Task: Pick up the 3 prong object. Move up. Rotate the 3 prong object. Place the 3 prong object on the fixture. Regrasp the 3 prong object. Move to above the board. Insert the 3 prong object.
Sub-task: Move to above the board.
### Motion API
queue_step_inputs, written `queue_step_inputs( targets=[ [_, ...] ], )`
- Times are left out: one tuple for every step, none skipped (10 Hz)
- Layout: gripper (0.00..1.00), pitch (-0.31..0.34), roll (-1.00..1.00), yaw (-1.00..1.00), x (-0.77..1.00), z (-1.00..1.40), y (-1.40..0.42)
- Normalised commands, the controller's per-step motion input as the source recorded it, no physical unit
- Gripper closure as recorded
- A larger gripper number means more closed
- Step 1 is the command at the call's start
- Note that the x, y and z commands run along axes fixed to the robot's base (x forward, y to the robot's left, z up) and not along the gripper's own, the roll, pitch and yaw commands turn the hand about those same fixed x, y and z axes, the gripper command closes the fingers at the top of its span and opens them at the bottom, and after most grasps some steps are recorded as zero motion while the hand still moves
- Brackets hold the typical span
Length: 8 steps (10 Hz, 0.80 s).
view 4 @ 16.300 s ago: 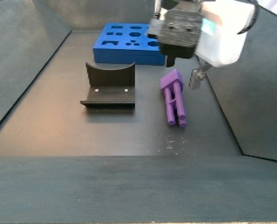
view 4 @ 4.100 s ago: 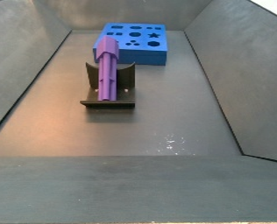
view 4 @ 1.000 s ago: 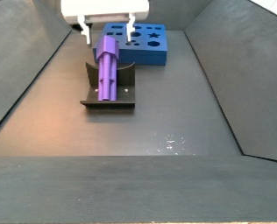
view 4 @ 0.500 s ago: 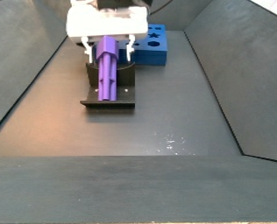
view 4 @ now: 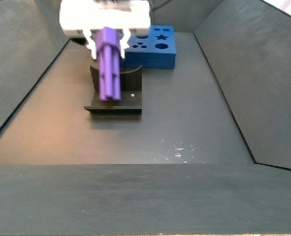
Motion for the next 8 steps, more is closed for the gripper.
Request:
queue_step_inputs(
  targets=[
    [1.0, -0.314, 0.19, 0.08, 0.29, 1.0, 0.18],
    [1.0, -0.319, 0.15, -0.01, 0.28, 1.0, 0.18],
    [1.0, -0.285, 0.11, -0.12, 0.26, 1.0, 0.17],
    [1.0, -0.257, 0.1, -0.16, 0.25, 1.0, 0.16],
    [1.0, -0.155, 0.05, -0.24, 0.22, 1.0, 0.15],
    [1.0, -0.119, 0.04, -0.25, 0.21, 1.0, 0.15],
    [1.0, -0.045, 0.02, -0.26, 0.15, 0.82, 0.11],
    [1.0, 0.005, 0.01, -0.24, 0.1, 0.6, 0.08]
  ],
)
